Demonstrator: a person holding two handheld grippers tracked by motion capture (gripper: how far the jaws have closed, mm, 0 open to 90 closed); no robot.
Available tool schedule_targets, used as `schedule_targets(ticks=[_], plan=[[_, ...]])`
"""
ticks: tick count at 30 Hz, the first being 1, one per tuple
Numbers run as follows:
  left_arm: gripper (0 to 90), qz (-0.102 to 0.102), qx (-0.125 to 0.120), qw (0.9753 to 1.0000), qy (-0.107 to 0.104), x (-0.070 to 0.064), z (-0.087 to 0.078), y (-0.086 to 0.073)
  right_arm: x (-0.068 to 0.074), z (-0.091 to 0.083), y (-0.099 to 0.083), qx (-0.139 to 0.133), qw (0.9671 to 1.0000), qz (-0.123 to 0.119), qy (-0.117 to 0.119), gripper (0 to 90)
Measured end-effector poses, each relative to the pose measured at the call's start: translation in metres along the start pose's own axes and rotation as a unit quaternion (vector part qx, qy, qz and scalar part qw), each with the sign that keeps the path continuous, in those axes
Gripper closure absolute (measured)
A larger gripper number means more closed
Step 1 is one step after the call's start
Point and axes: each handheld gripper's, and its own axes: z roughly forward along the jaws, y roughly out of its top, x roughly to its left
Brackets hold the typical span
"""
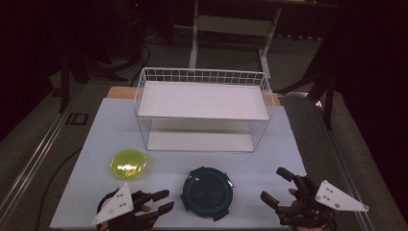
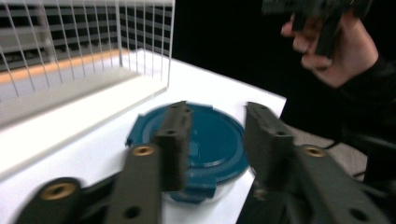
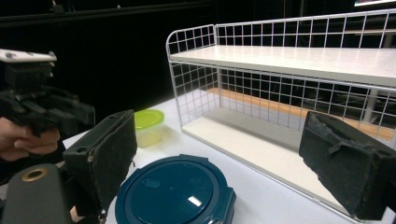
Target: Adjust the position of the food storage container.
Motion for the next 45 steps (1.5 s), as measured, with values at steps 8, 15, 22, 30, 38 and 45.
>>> schedule_targets(ticks=[8, 15, 22, 30, 38, 45], plan=[[88.8, -0.003, 0.068, 0.9976, -0.011, -0.003, 0.022, -0.018, 0.000, 0.001, -0.003, 0.005, 1.0000, -0.004, 0.000, 10.8], [89.2, -0.011, 0.107, 0.9940, -0.019, -0.009, 0.035, -0.029, -0.001, 0.001, -0.005, 0.007, 1.0000, 0.001, 0.000, 10.9], [89.2, -0.021, 0.140, 0.9894, -0.035, -0.011, 0.051, -0.041, -0.001, 0.001, -0.006, 0.011, 0.9999, 0.002, 0.002, 10.9], [89.2, -0.025, 0.156, 0.9868, -0.035, -0.010, 0.065, -0.047, -0.003, -0.001, -0.008, 0.009, 0.9999, 0.004, 0.000, 10.9], [89.4, -0.021, 0.167, 0.9854, -0.025, -0.006, 0.068, -0.048, -0.005, -0.003, -0.009, 0.010, 0.9999, 0.008, 0.000, 10.9], [89.4, -0.025, 0.169, 0.9853, -0.003, 0.005, 0.068, -0.045, -0.005, -0.004, -0.009, 0.007, 1.0000, 0.007, 0.000, 10.9]])
